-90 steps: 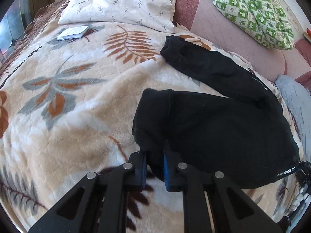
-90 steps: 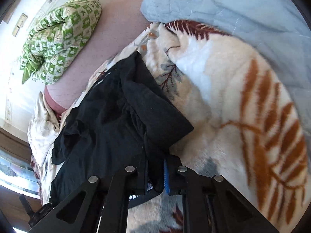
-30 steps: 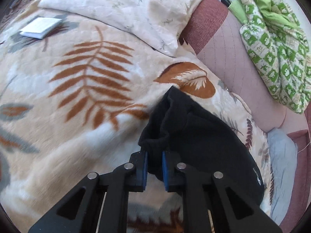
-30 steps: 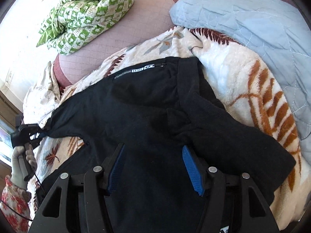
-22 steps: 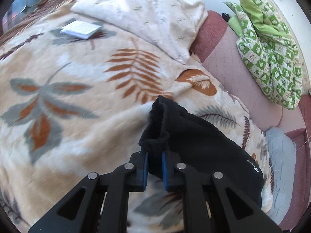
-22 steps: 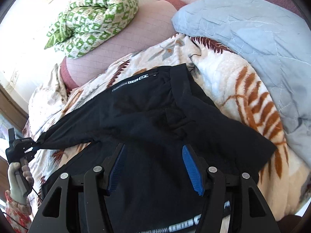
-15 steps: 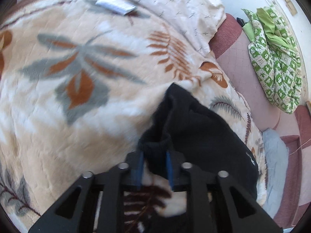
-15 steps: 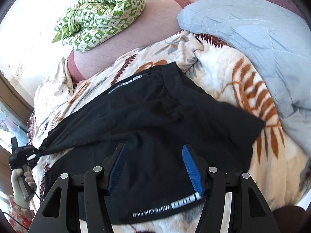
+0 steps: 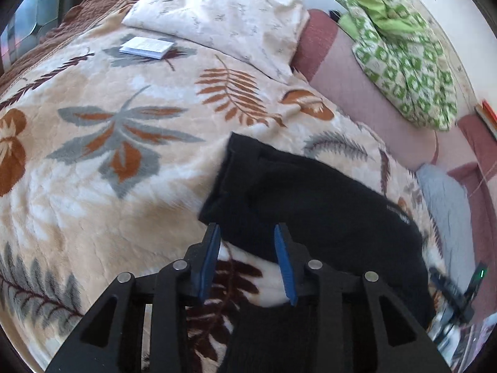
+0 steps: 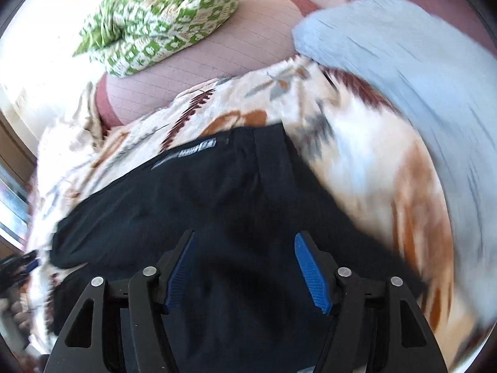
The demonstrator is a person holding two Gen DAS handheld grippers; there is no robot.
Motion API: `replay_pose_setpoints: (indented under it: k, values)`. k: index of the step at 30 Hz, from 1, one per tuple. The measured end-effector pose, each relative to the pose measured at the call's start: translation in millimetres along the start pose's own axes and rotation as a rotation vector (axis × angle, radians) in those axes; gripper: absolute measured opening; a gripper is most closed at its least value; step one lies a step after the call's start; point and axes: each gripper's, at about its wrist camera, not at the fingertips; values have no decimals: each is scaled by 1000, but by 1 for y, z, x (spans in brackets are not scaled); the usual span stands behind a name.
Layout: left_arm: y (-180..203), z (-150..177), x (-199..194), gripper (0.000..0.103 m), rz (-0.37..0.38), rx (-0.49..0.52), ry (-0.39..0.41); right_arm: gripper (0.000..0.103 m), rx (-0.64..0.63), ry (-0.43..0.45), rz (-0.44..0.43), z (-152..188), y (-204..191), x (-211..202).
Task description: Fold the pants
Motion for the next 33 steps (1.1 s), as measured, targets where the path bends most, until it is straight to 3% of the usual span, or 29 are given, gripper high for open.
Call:
replay_pose_setpoints:
  k: [3,6,8,9,11,13,15,19,21,23,25,29,33]
  values:
    - [25,29,6,39,-117,137,-43,72,-47,-20,85,-38,-8,42]
    - [36,62,8,48,-158,210,-76,72,-50,-53,149,-61,-8,77]
    - [49,78,7,61,-178,293,-61,72,-57,-86,181,-68,-8,97]
    - [57,85,8,61,-192,346,-67,72,-63,-103,191,-71,-9,106]
    - [69,91,9,25,-188,416,-78,70,-72,-103,217,-75,-11,113]
    - [76,91,6,13,-190,433,-103,62,-68,-103,238,-82,-12,116]
    - [76,92,1,11,-229,440,-114,61,-63,-109,260,-90,-12,120]
    - [54,94,-14,11,-274,366,-130,63,-77,-111,303,-99,-14,128]
    - [36,91,-23,18,-251,293,-128,68,-92,-100,339,-101,-18,132]
    - [15,87,-30,43,-215,192,-135,71,-95,-98,358,-103,-19,131]
    - [-7,84,-38,43,-186,94,-135,71,-87,-93,349,-103,-19,125]
    - [-37,87,-57,42,-224,-13,-108,72,-107,-6,326,-96,-26,86]
    - [-41,98,-69,42,-134,-72,-73,72,-205,38,271,-81,-50,51]
Point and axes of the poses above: each gripper's, at about its wrist camera, not at the fingertips, and x roughly the way its jaws point, y to its right, z to its underside, and after that the axes turned 8 degrees about x, right-handed
